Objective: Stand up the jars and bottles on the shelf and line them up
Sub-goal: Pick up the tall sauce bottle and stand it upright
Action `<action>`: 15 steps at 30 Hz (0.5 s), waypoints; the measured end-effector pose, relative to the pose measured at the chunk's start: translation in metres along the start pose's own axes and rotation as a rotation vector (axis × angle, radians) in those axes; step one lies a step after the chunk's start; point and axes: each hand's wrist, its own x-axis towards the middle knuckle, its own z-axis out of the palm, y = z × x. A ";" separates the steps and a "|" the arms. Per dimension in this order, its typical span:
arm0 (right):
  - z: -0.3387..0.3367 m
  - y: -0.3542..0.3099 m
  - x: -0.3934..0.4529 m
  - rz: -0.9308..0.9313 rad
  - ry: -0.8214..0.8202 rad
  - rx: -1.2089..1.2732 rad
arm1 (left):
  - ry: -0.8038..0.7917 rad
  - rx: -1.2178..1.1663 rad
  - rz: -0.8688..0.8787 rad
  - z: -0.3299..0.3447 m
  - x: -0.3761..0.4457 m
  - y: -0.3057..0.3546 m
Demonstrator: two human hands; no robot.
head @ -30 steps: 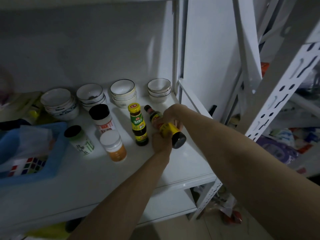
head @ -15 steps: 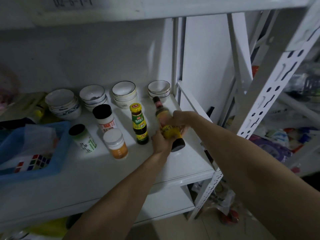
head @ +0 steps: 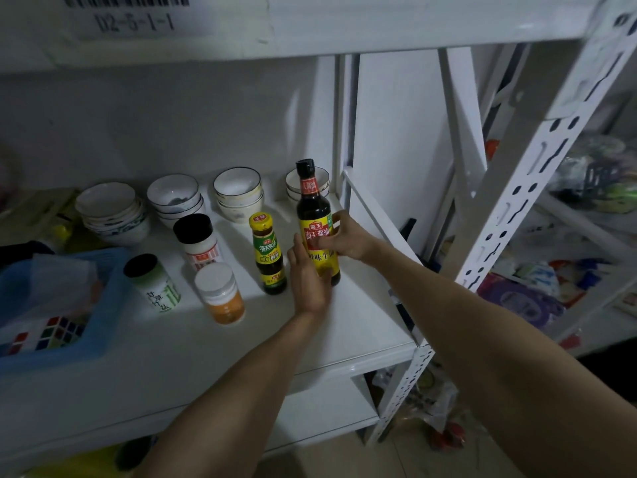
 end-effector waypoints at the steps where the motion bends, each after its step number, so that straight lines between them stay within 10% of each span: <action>1: -0.002 -0.001 0.000 -0.009 -0.015 -0.016 | 0.008 0.012 0.007 0.001 0.000 0.000; 15: -0.006 0.006 -0.008 -0.067 -0.107 -0.015 | 0.017 -0.057 -0.030 0.010 0.006 -0.003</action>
